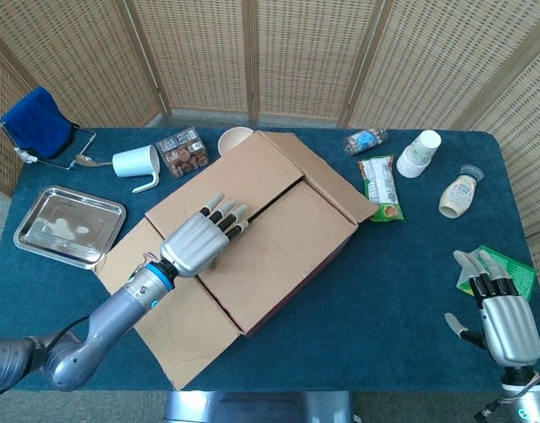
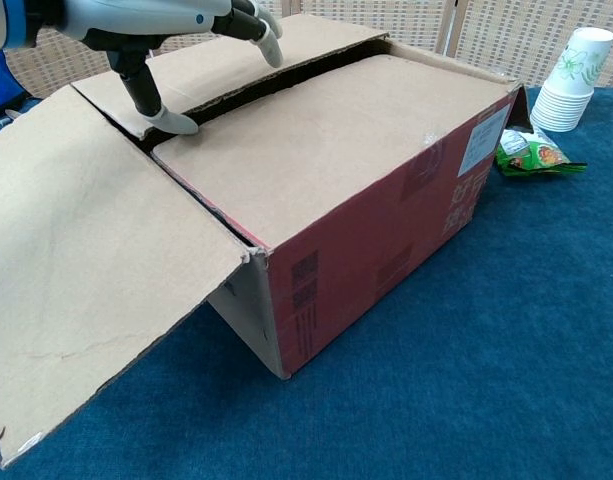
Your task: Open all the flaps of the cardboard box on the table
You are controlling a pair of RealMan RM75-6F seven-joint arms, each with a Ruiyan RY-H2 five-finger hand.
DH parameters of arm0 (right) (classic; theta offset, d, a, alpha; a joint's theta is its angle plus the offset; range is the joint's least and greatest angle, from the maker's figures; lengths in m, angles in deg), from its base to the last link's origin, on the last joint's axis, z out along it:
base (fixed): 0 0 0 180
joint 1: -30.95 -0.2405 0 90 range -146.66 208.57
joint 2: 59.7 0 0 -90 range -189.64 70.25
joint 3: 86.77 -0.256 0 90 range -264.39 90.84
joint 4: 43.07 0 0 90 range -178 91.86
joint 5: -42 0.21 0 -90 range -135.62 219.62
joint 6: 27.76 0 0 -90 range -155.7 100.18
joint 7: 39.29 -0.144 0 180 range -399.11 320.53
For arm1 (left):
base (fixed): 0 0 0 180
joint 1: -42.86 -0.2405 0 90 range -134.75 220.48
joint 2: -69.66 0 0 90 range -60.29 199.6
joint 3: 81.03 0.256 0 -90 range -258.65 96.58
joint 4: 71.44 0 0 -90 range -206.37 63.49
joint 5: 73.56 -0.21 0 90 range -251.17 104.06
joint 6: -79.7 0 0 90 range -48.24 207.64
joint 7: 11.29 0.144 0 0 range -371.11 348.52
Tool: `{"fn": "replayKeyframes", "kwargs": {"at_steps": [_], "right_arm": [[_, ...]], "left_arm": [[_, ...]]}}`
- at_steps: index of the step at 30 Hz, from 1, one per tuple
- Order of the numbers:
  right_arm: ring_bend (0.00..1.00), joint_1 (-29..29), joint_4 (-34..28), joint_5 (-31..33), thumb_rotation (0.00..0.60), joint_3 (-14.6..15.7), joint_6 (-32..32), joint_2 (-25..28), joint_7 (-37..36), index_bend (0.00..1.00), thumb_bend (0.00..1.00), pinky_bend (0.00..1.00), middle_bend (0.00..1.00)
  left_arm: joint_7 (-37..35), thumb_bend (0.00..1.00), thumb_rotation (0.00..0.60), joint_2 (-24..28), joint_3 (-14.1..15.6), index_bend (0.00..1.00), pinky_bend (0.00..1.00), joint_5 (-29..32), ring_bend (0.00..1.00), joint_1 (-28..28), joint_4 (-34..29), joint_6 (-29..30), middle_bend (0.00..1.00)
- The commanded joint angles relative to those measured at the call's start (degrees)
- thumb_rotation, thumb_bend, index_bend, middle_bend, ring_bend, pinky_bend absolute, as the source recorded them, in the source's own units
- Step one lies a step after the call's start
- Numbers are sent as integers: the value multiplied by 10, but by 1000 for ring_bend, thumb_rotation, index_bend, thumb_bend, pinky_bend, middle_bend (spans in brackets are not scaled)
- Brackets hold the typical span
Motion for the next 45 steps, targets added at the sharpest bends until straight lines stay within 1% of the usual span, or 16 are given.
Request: {"fn": "replayKeyframes", "kwargs": {"at_steps": [1,7,15,20,31,41,45], "right_arm": [[0,0,0,0,600,0,0,1,-1,54,189,155,135],[0,0,0,0,600,0,-1,1,-3,55,188,155,135],[0,-1,0,1,600,0,-2,2,-7,55,190,155,135],[0,0,0,1,600,0,-1,3,-8,55,188,155,135],[0,-1,-1,-1,600,2,-4,3,-9,55,189,155,135],[0,-3,-2,-1,600,4,-9,2,-6,55,189,155,135],[0,-3,-2,-1,600,5,-12,1,-4,55,189,155,135]], "left_arm": [[15,56,600,-9,3,133,0,11,0,6,2,7,0],[43,56,600,-20,9,131,0,30,0,13,9,23,0],[78,56,600,-26,15,129,0,41,0,18,13,49,0],[80,56,600,-19,11,129,0,45,0,16,4,64,0],[63,56,600,35,-2,129,0,28,0,2,-23,87,0],[12,55,600,104,-23,129,0,19,0,-27,-29,104,0],[-9,56,600,127,-32,129,0,23,0,-40,-18,107,0]]}}
